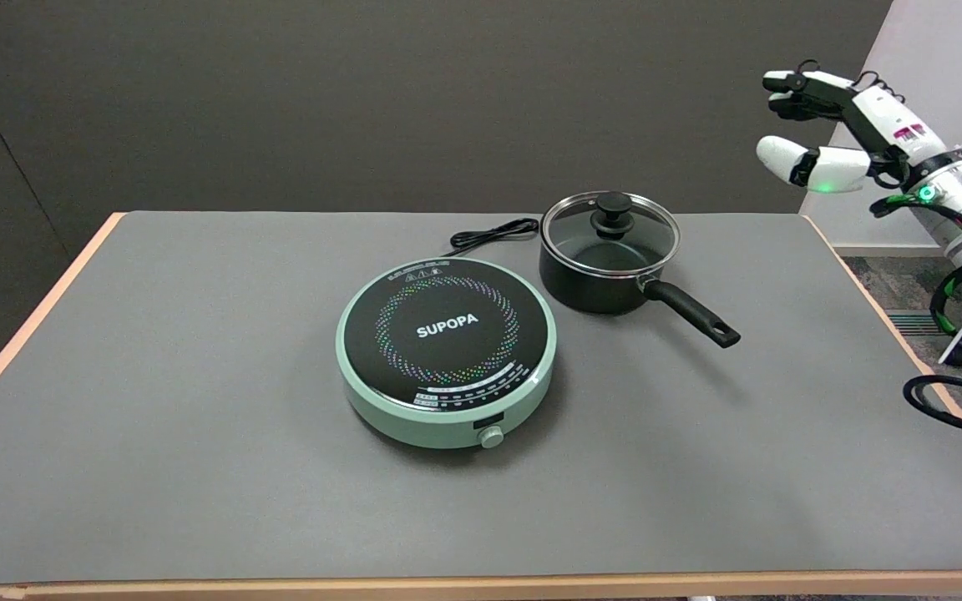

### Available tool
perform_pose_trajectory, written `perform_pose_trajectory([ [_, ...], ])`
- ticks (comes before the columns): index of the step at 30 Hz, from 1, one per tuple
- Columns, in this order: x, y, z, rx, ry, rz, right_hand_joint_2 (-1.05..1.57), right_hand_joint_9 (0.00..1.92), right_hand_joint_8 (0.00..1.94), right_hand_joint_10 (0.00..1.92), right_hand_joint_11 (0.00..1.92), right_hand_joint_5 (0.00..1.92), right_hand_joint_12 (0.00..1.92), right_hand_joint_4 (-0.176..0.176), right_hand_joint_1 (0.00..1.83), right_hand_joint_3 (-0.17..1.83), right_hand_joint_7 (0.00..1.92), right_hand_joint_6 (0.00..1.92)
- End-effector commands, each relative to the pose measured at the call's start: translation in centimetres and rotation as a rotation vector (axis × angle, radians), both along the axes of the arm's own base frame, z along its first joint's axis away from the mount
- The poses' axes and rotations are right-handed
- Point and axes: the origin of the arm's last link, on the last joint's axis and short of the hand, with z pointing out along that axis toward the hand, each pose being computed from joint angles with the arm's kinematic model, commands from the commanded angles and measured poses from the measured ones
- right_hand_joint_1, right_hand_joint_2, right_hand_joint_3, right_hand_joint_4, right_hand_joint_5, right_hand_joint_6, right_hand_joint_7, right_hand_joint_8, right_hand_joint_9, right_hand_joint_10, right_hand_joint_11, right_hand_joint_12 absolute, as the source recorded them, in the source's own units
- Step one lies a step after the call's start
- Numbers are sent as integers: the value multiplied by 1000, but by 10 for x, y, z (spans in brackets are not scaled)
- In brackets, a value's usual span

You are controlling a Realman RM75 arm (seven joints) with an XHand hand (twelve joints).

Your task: Pick up the pot lid.

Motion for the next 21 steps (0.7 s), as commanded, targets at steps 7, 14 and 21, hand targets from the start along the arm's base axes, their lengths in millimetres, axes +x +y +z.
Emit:
perform_pose_trajectory([
  [7,17,-17,-37,77,105,-70,569,524,183,286,354,380,681,75,547,861,515,176],
  [14,20,-24,-35,40,100,-114,540,486,169,282,331,361,634,79,562,909,484,158],
  [21,18,-62,-53,60,102,-184,543,483,169,279,330,355,632,77,571,910,478,158],
])
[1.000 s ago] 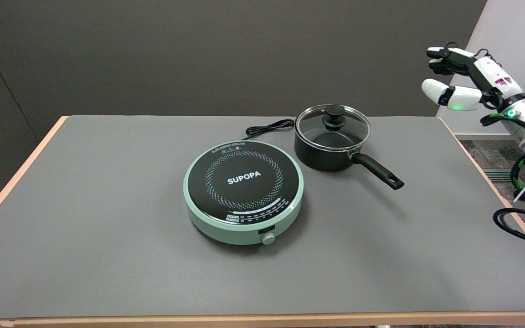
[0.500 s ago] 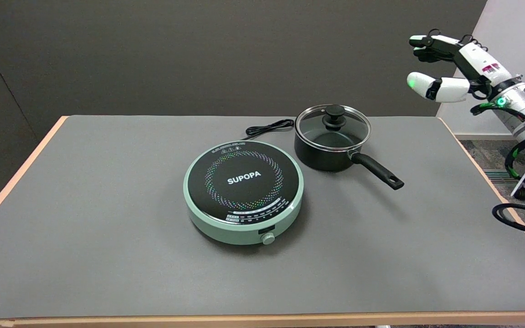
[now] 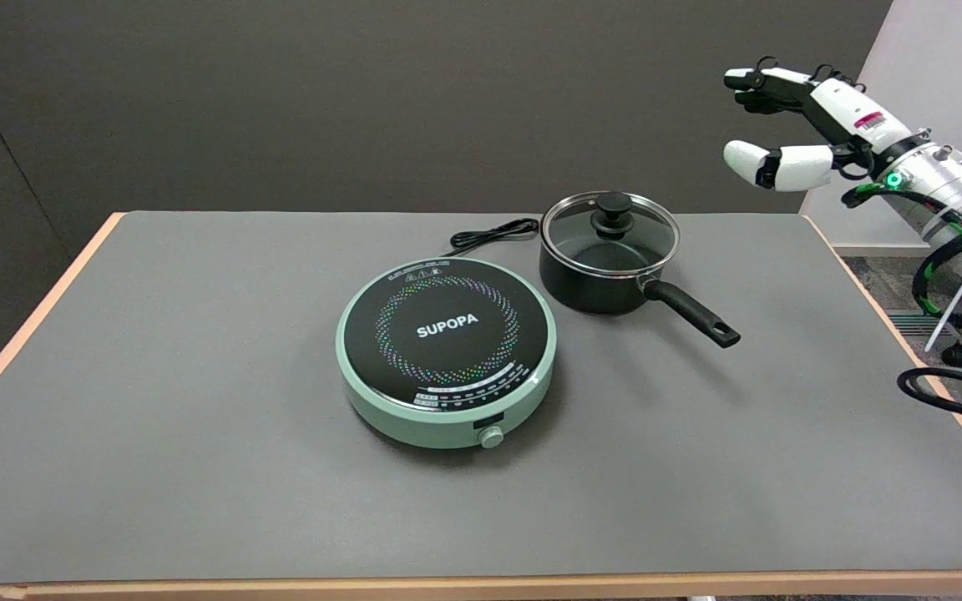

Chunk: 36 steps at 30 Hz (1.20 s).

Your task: Pick up the pot lid.

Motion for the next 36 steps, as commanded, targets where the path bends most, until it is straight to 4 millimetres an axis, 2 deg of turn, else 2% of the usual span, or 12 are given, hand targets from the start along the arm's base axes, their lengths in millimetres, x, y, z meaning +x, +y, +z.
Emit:
perform_pose_trajectory([
  [1,4,-57,-32,23,46,-129,561,490,179,263,338,349,622,76,567,877,473,168],
  [4,10,-85,-51,63,73,-138,561,490,179,264,341,349,631,75,568,878,474,168],
  [7,17,-95,-58,81,90,-129,561,491,179,265,343,349,639,75,566,882,473,168],
  [14,17,-97,-68,86,154,-155,561,496,178,269,345,355,646,73,567,879,476,169],
  [21,16,-102,-82,80,311,-195,551,510,179,275,355,369,658,82,563,884,489,173],
  [27,17,-113,-85,51,467,-229,539,508,178,269,359,364,649,90,570,893,477,172],
  [36,9,-121,-103,109,526,-254,530,504,176,265,358,352,635,93,574,901,462,168],
])
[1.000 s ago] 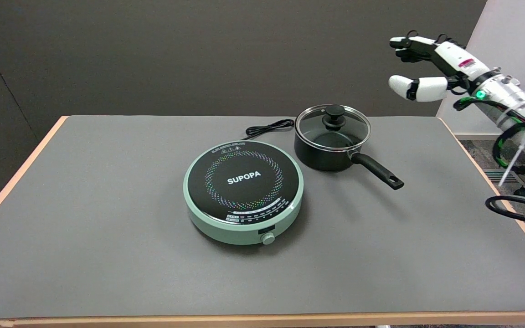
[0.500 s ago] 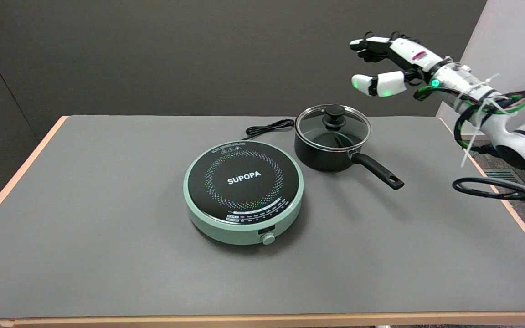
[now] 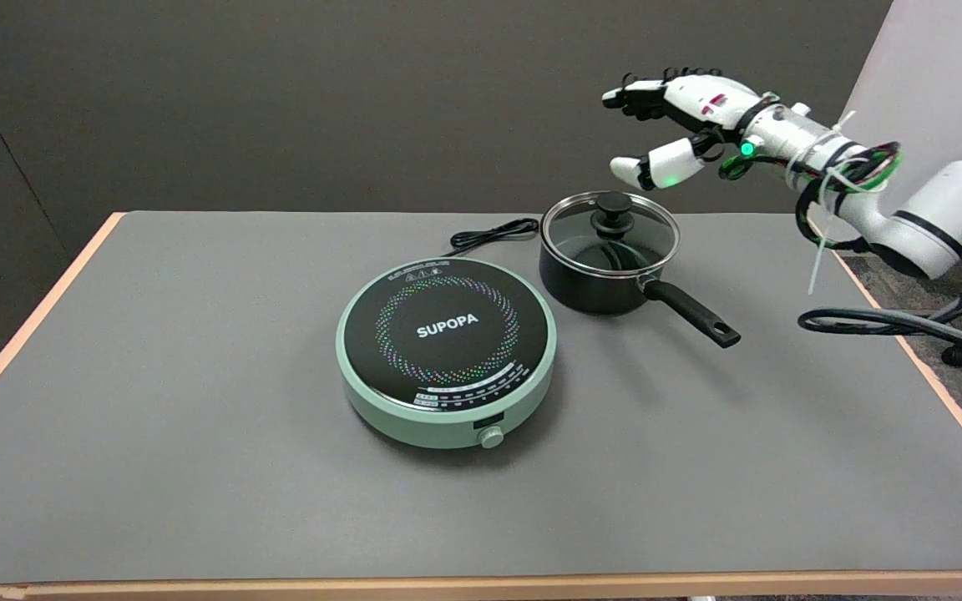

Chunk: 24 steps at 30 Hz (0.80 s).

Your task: Pick up the pot lid.

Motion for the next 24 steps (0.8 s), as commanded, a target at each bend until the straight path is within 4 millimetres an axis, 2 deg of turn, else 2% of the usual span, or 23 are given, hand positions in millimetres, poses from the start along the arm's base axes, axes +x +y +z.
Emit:
perform_pose_trajectory([
  [1,0,-24,-28,40,237,-59,528,504,176,265,358,353,634,94,572,903,462,168],
  [9,-15,-29,-37,71,381,-112,522,507,176,263,359,368,620,104,572,916,466,173],
  [19,-36,-27,-43,96,436,-168,517,514,178,266,358,370,610,108,572,923,473,174],
  [24,-38,-29,-43,92,489,-171,507,523,178,271,359,379,608,119,567,921,473,177],
])
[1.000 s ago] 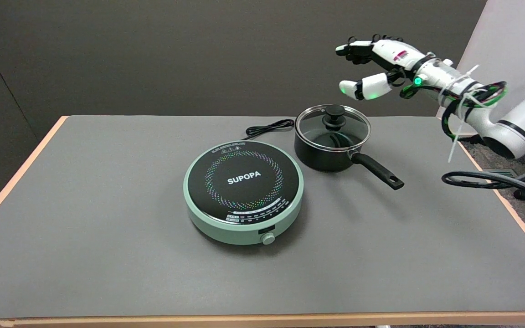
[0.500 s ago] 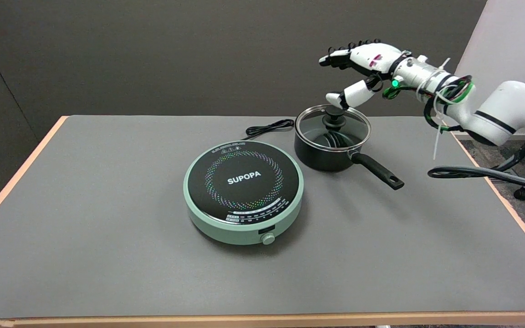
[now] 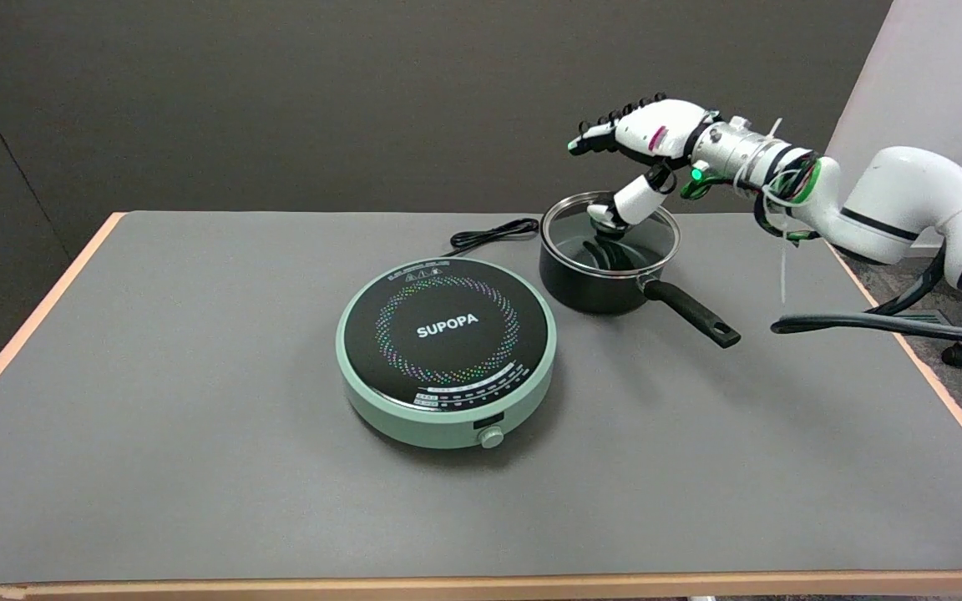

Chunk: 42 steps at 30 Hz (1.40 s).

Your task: Pick up the pot lid.

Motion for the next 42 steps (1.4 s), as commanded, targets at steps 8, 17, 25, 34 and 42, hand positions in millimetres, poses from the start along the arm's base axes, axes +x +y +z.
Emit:
perform_pose_trajectory([
  [8,-22,-15,-1,-15,183,-59,532,576,173,332,370,411,642,117,668,963,526,173],
  [17,-23,-31,1,-39,163,-51,551,586,177,337,380,397,648,102,716,971,535,169],
  [25,-34,-37,9,-71,160,-72,558,590,182,339,381,396,646,100,722,971,544,169],
  [34,-41,-33,16,-82,158,-85,614,632,209,367,386,498,622,105,747,946,626,227],
  [42,-47,-28,24,-103,142,-94,626,649,218,387,393,512,623,109,750,936,644,246],
])
